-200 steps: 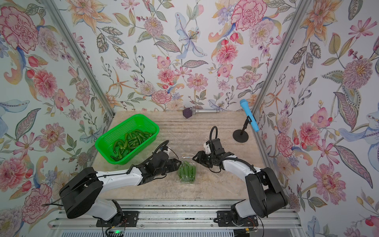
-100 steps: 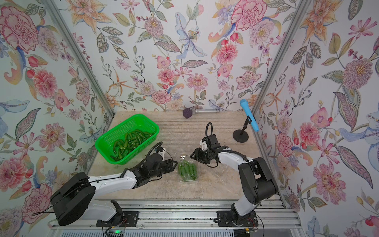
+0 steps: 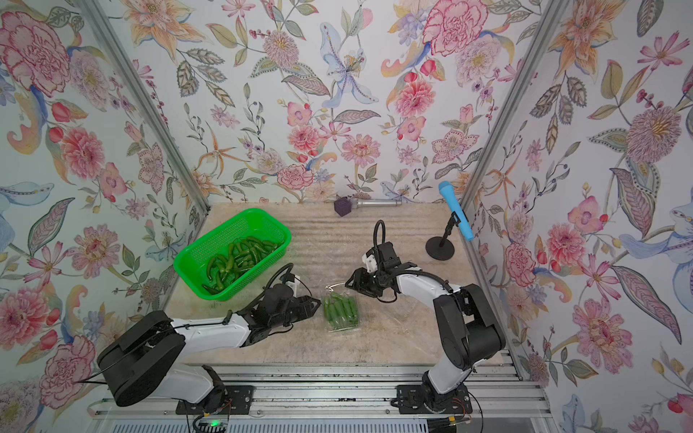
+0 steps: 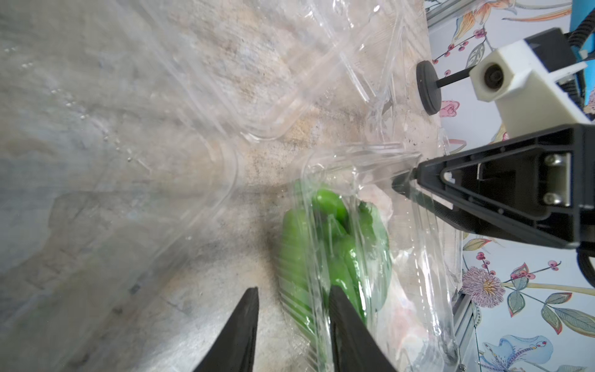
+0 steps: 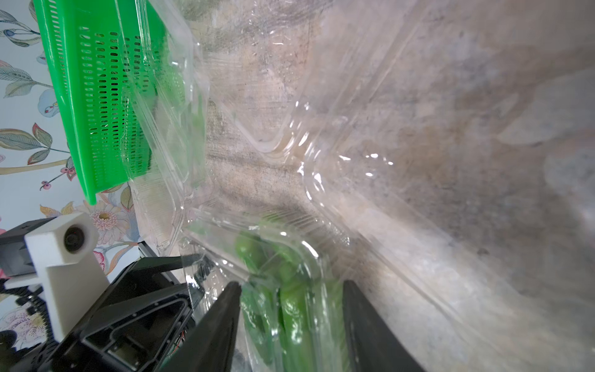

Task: Take small green peppers out of containers
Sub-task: Adjust the packing box at the center of the board.

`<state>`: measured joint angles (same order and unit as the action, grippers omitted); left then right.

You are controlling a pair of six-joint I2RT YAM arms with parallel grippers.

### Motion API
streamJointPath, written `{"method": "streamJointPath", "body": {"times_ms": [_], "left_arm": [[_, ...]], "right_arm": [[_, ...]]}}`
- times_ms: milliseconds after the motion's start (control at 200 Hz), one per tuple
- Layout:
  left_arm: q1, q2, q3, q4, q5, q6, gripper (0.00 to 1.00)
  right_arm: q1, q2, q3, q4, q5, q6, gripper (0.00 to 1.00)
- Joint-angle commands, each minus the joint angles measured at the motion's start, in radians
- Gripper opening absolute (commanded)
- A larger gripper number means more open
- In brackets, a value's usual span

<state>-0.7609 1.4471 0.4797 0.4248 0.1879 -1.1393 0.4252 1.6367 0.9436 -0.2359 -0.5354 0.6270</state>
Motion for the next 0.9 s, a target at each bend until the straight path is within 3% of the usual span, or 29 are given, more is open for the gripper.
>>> {"method": "streamJointPath", "body": {"times_ms": [0,375,896], "left_arm": [[0.021,-0.029,-0.036,0.05,0.007,-0.023,0.39],[0.035,-0.109,-0.109,0.099,0.005,-0.042,0.39],[0.04,-0.021,-0.102,0.157,0.03,-0.04,0.38]], "right_arm": [[0.005,0.015,0.026,-0.027,-0.006,-0.016,0.54],[0.009,0.023,0.037,-0.029,-0.003,-0.017,0.54],[0.021,0.037,0.058,-0.028,-0.002,-0.015,0.54]]}}
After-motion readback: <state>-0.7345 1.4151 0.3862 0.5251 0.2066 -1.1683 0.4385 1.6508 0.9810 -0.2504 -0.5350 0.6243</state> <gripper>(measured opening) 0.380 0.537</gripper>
